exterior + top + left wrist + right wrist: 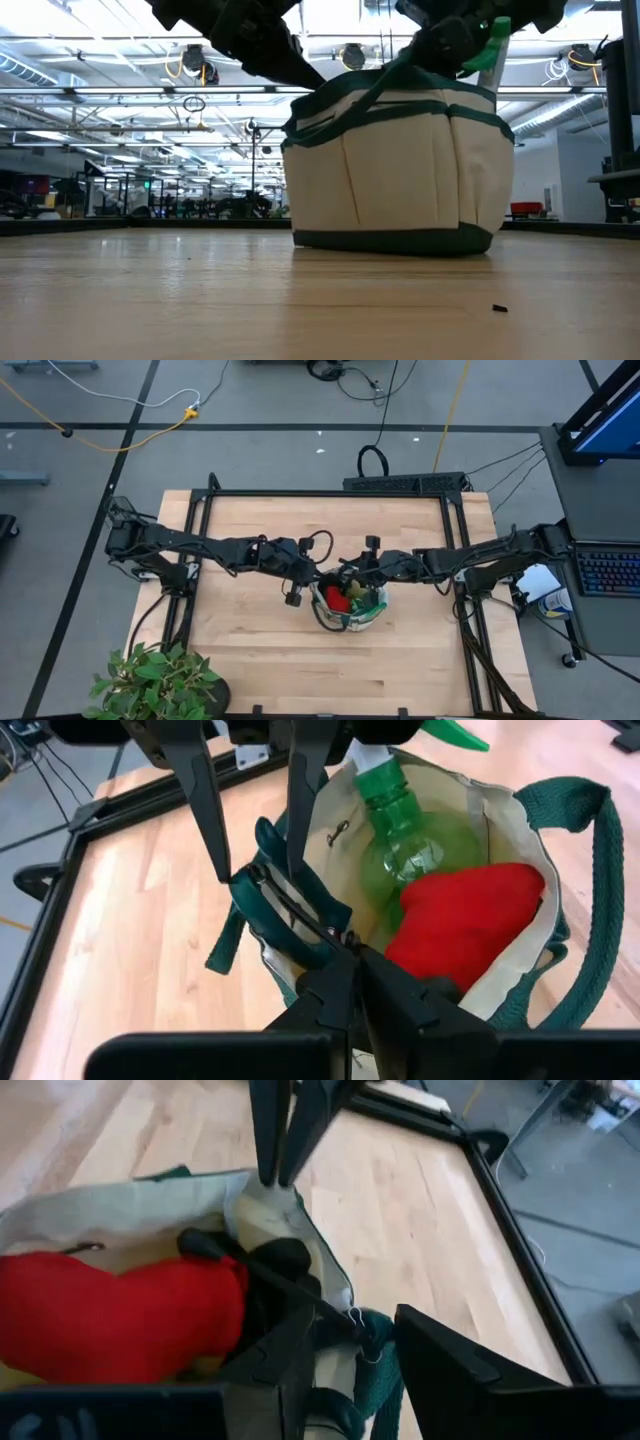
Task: Pick & Place Garden tools in Gardening bag
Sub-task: Put the dark green shear scissors into the light brown gardening bag, then adjust the light brown gardening bag, then return to Home Position
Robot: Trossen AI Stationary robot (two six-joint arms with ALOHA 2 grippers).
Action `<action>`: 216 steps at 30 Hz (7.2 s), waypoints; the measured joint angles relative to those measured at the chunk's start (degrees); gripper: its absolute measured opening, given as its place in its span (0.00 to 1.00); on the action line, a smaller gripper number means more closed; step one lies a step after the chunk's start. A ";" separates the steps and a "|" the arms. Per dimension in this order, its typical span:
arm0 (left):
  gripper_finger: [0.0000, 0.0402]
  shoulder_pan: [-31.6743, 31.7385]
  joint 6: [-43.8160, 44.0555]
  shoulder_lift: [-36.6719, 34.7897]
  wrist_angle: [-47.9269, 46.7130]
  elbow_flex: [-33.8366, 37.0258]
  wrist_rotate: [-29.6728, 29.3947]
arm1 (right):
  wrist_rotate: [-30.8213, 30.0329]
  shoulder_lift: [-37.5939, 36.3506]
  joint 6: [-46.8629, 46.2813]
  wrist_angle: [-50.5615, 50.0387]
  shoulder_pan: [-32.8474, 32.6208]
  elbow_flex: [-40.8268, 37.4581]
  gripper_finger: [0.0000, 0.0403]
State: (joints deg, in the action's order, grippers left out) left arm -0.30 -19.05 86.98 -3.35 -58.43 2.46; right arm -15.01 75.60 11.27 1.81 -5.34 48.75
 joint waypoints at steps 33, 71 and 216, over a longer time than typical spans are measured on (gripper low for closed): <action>0.21 0.66 7.36 0.00 -2.06 0.00 -5.93 | 6.07 -2.98 4.75 4.80 -9.92 -0.04 0.33; 0.02 2.03 25.53 4.36 -2.39 0.00 -6.57 | -2.95 -2.91 19.56 6.35 -14.59 0.00 0.33; 0.08 -3.89 11.28 -85.37 5.97 57.79 -8.37 | 10.56 -73.05 -4.40 6.55 9.40 -45.27 0.33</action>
State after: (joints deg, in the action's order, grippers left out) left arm -4.19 -7.77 1.61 2.61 -0.64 -5.91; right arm -4.45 2.55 6.87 8.36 4.05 3.49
